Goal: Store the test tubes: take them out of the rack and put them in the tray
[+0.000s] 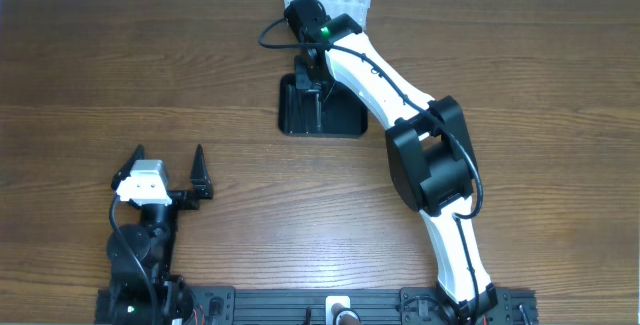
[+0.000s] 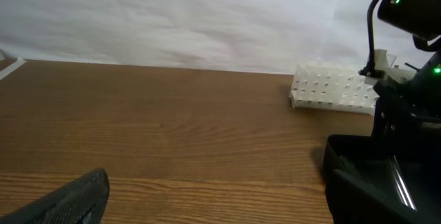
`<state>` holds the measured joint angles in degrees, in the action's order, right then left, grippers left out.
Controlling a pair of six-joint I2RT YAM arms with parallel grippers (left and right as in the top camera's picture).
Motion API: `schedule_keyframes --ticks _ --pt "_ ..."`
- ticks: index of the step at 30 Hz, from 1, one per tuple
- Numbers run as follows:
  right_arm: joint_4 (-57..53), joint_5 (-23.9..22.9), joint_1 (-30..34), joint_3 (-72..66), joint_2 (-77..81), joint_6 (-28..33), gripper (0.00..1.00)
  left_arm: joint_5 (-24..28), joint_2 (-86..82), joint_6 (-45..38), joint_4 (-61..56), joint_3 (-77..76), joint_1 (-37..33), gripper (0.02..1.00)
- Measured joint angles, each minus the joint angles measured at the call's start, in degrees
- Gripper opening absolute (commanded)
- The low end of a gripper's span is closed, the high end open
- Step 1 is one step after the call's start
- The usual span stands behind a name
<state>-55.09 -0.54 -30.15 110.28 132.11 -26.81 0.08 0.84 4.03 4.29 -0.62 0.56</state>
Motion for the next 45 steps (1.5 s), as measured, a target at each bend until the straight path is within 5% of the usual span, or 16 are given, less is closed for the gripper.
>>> schedule_keyframes --ticks 6,14,21,29,45 --pt "-0.02 0.04 0.0 0.0 0.09 -0.2 0.191 0.02 0.0 0.0 0.0 0.0 0.0 1.0" --pt "-0.46 0.07 0.0 0.0 0.39 -0.22 0.568 0.0 0.0 0.0 0.0 0.0 0.0 1.0" --pt "-0.5 -0.13 -0.39 -0.02 -0.09 1.49 0.684 0.02 0.0 0.0 0.0 0.0 0.0 0.998" --pt "9.79 -6.21 0.09 -0.68 -11.74 8.68 0.899 0.02 0.0 0.0 0.0 0.0 0.0 1.0" --pt "37.62 -13.4 11.63 0.07 -3.43 18.56 0.991 0.02 0.0 0.0 0.0 0.0 0.0 1.0"
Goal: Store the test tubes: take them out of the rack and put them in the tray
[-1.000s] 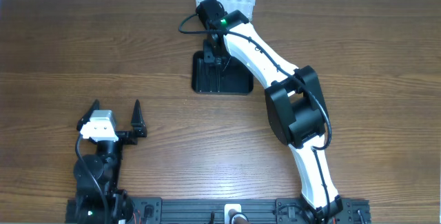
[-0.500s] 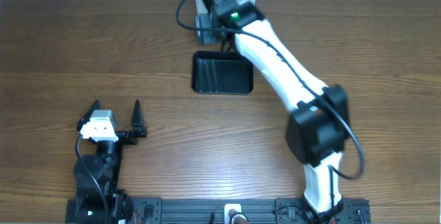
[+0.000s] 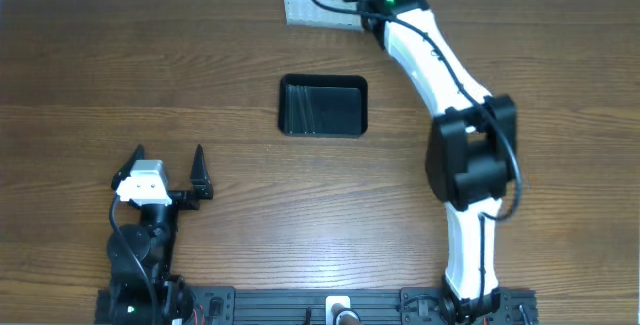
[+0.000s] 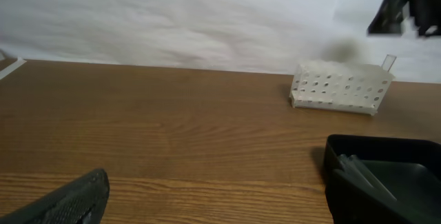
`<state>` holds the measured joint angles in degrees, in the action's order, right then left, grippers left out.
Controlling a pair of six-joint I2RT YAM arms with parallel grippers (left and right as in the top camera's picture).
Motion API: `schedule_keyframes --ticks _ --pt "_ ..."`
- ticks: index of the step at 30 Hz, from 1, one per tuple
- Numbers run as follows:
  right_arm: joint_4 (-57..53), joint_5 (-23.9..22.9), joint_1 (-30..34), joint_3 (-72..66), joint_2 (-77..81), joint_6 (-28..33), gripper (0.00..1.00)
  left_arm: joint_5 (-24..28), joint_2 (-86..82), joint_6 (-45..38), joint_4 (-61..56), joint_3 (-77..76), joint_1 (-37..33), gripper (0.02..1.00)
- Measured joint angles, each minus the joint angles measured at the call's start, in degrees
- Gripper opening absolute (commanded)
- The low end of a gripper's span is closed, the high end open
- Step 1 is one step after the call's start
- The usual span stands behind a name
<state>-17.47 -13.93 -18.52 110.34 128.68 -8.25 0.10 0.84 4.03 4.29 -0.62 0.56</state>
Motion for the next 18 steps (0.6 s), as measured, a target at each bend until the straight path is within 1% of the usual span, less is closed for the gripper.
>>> schedule_keyframes --ticks 5,11,15,18 --pt "2.86 0.0 -0.35 -0.02 3.32 0.72 0.967 0.0 0.0 0.0 0.0 0.0 0.0 1.0" --pt "2.86 -0.09 -0.42 -0.02 4.04 0.9 0.82 0.0 0.0 0.0 0.0 0.0 0.0 1.0" --pt "2.1 -0.68 -0.42 -0.02 4.04 0.61 0.759 -0.02 0.0 0.0 0.0 0.0 0.0 1.0" --pt "0.46 -1.92 -0.42 -0.02 4.04 -0.7 0.715 0.0 0.0 0.0 0.0 0.0 0.0 1.0"
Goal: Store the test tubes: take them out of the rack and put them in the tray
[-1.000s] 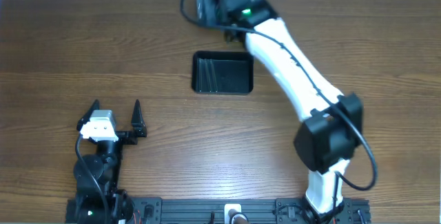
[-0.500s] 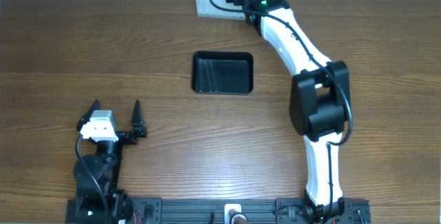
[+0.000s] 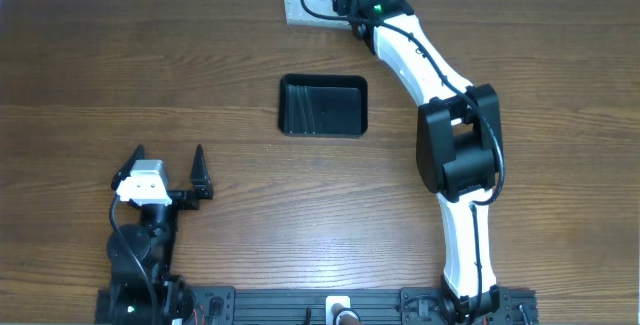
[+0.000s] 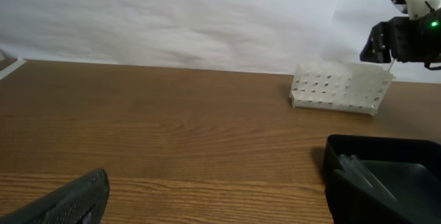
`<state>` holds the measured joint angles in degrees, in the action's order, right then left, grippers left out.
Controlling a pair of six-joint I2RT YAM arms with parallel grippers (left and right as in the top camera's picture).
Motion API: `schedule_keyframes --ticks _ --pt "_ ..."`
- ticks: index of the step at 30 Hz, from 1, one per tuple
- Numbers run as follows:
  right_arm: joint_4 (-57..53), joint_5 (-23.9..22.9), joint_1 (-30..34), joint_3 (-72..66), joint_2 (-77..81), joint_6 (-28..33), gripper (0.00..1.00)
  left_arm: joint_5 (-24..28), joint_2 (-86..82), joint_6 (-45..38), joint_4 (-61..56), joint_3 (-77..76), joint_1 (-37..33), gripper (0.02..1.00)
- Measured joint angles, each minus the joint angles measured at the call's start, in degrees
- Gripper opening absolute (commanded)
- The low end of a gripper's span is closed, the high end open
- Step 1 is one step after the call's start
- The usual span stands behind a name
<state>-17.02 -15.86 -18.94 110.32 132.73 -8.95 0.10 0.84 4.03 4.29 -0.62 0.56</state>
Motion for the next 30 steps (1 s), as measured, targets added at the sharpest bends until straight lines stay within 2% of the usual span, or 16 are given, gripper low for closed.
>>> schedule_keyframes --ticks 3,5,14,21,24,30 --pt "-0.74 -0.81 0.0 0.0 0.02 -1.22 0.656 0.0 0.0 0.0 0.0 0.0 0.0 1.0" --pt "-0.76 -0.9 0.0 0.0 0.02 -1.73 0.566 0.0 0.0 0.0 0.0 0.0 0.0 1.0" --pt "-0.79 -1.31 0.0 0.0 0.02 -3.13 0.29 -0.02 0.0 0.0 0.0 0.0 0.0 0.998" --pt "-0.83 -1.27 0.0 0.0 0.02 -3.3 0.222 0.0 0.0 0.0 0.0 0.0 0.0 1.0" --pt "-0.83 -1.27 0.0 0.0 0.02 -3.34 0.159 0.0 0.0 0.0 0.0 0.0 0.0 1.0" --pt "-0.74 -1.27 -0.22 0.0 0.02 -3.5 0.132 0.0 0.0 0.0 0.0 0.0 0.0 1.0"
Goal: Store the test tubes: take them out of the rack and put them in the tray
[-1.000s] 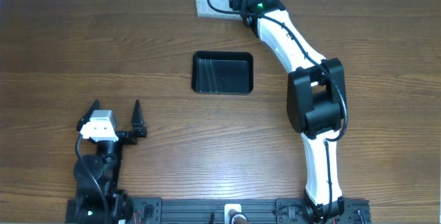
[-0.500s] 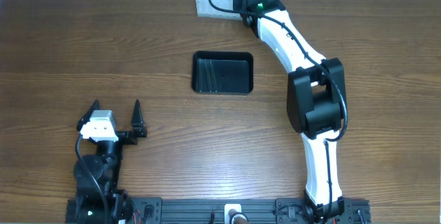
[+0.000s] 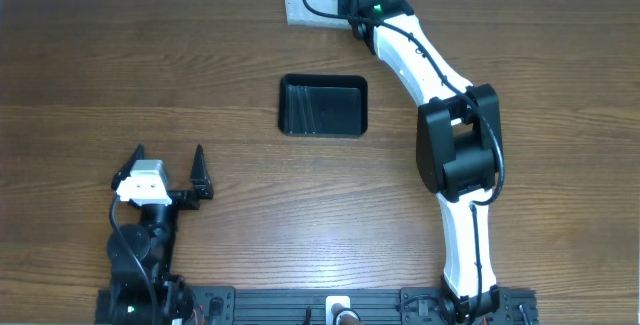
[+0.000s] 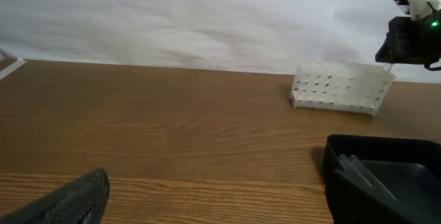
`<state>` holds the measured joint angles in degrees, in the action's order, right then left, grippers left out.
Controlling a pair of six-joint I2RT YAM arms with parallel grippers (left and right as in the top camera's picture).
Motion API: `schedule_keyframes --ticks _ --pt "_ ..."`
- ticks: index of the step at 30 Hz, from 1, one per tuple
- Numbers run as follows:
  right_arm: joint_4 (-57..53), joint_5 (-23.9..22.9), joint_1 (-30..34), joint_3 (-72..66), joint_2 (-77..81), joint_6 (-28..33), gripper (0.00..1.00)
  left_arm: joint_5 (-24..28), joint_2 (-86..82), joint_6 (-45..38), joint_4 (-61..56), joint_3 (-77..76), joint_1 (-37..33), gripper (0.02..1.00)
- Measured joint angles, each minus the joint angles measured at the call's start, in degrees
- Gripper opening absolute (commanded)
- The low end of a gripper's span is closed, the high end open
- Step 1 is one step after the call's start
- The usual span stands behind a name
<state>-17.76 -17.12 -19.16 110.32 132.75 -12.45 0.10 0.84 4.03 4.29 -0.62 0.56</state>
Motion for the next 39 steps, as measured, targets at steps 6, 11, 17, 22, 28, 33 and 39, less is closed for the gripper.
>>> schedule_keyframes --ticks 6,11,17,22,28,33,39 --pt "0.68 0.0 -0.11 0.0 0.0 -0.48 0.121 0.0 0.0 0.0 0.0 0.0 0.0 1.0" --pt "0.92 -0.02 -0.39 0.0 0.0 -0.61 0.119 0.0 0.0 0.0 0.0 0.0 0.0 0.998" --pt "0.81 -0.02 -0.66 -0.04 -2.01 -0.57 0.117 0.0 0.0 0.0 0.0 0.0 0.0 1.0" --pt "0.68 0.0 -0.7 -0.37 -11.15 -0.35 0.112 0.0 0.0 0.0 0.0 0.0 0.0 1.0" --pt "-4.02 -0.02 -0.94 0.13 -26.99 0.52 0.108 0.0 0.0 0.0 0.0 0.0 0.0 0.998" --pt "-22.97 1.38 -2.67 0.72 -32.72 -0.98 0.112 0.0 0.0 0.0 0.0 0.0 0.0 0.998" --pt "-36.11 10.08 -4.26 -0.13 -26.69 -4.74 0.08 0.0 0.0 0.0 0.0 0.0 0.0 0.998"
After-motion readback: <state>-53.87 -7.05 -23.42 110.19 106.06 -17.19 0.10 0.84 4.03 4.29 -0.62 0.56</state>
